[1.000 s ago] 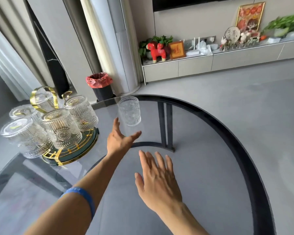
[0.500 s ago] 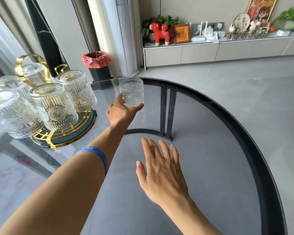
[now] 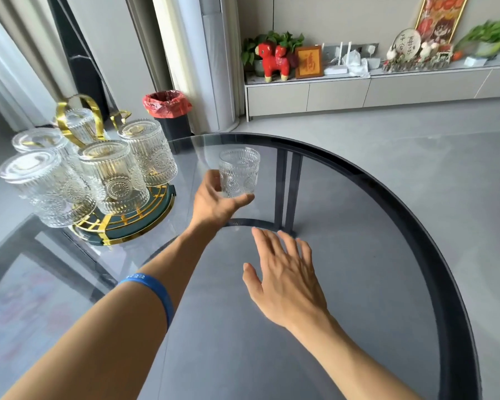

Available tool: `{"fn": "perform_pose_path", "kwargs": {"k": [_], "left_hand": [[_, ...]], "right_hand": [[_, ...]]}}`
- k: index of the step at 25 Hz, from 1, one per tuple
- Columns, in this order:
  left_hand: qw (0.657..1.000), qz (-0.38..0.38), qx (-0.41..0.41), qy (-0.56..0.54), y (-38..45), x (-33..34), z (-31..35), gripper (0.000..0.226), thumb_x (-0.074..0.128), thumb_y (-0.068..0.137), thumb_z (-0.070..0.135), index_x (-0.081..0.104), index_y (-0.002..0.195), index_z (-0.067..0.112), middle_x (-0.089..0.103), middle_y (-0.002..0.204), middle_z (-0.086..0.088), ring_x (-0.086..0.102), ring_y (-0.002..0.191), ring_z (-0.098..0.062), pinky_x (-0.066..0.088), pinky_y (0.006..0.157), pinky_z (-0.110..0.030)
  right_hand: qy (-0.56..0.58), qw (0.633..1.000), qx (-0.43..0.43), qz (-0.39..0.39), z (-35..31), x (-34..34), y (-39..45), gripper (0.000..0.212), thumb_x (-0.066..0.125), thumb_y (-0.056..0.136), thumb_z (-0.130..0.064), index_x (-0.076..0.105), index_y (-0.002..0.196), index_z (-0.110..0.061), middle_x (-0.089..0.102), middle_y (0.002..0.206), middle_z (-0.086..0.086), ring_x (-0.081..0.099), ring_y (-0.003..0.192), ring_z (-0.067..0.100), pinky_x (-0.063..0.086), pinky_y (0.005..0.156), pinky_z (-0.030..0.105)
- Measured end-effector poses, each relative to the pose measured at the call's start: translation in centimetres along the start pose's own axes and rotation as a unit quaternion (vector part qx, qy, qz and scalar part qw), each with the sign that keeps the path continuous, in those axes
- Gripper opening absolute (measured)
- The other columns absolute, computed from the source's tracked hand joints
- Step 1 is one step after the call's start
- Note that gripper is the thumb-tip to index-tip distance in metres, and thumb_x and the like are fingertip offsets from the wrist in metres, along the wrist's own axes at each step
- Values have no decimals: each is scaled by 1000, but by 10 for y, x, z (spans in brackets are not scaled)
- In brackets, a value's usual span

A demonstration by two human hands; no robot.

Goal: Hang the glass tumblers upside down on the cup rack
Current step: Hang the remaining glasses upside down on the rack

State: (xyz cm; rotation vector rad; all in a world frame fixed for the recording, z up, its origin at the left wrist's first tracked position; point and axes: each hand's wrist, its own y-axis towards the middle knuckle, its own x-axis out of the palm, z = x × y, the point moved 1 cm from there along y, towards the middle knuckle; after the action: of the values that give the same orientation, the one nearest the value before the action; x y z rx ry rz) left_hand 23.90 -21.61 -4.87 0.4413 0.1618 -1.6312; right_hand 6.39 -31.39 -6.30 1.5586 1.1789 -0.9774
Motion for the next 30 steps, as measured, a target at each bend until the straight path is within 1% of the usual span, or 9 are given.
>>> {"fn": "perform_pose_path", "kwargs": {"k": [3, 7, 10, 12, 17, 20, 24, 28, 30], "left_hand": [[999, -22, -6, -44, -44, -12, 6, 54, 93, 56, 31, 55, 95, 36, 68, 94, 18, 62, 80, 18, 45, 64, -1], [988, -42, -7, -151, -96, -29, 15, 57, 93, 59, 16, 61, 104, 27, 78, 100, 2, 74, 91, -5, 55, 74, -16], [986, -37, 23, -159, -116, -54, 39, 57, 95, 57, 29, 60, 100, 42, 75, 106, 10, 72, 100, -10, 57, 88, -32], [990, -18, 77, -117, -124, -73, 60, 61, 95, 55, 35, 56, 101, 43, 71, 107, 19, 68, 104, -4, 53, 93, -23], [988, -32, 90, -120, -124, -122, 98, 70, 95, 59, 33, 54, 115, 31, 75, 97, -7, 75, 85, -33, 59, 72, -61], [989, -30, 113, -88, -116, -152, 106, 70, 93, 63, 32, 54, 121, 31, 73, 109, -7, 71, 102, -31, 55, 85, -61], [927, -25, 343, 149, -90, -208, 113, 61, 73, 83, 36, 51, 134, 10, 68, 120, -2, 64, 107, -16, 50, 96, -31], [905, 94, 315, 271, -16, -263, 110, 35, 57, 92, 9, 62, 127, 10, 70, 123, -11, 65, 106, -30, 54, 89, -40], [902, 40, 269, 335, 13, -271, 102, 39, 54, 96, 10, 59, 135, 10, 62, 137, -13, 58, 123, -33, 46, 103, -41]], "right_hand": [[16, 1000, -10, 3, -2, -7, -1, 62, 37, 89, -47, 31, 145, -20, 48, 143, -3, 34, 134, 25, 23, 110, 46], [283, 958, 24, 25, -1, -27, -12, 55, 68, 78, -35, 45, 128, -31, 59, 130, -10, 53, 120, 15, 37, 101, 35], [644, 750, 149, 26, -10, -48, -11, 34, 66, 85, -27, 57, 116, -37, 65, 126, -4, 61, 111, 9, 45, 92, 32], [754, 623, 206, -34, -31, -57, -3, 23, 55, 91, -37, 67, 109, -32, 70, 121, 4, 64, 110, 17, 47, 93, 43], [854, 463, 136, -195, -102, -95, 21, 68, 34, 87, -68, 69, 119, -19, 67, 123, 18, 65, 110, 32, 51, 86, 44], [853, 467, 114, -203, -130, -114, 41, 69, 37, 86, -66, 69, 120, -16, 70, 116, 16, 70, 96, 29, 54, 76, 40], [858, 481, 161, -79, -153, -126, 80, 52, 53, 83, -57, 69, 105, -13, 74, 89, 16, 70, 67, 26, 55, 55, 31], [790, 580, 195, 38, -168, -155, 142, 37, 64, 80, -52, 65, 96, -18, 70, 92, 14, 67, 73, 28, 54, 57, 34], [733, 648, 192, 71, -177, -161, 173, 38, 67, 79, -51, 64, 103, -22, 70, 97, 10, 69, 78, 29, 53, 57, 33]]}}
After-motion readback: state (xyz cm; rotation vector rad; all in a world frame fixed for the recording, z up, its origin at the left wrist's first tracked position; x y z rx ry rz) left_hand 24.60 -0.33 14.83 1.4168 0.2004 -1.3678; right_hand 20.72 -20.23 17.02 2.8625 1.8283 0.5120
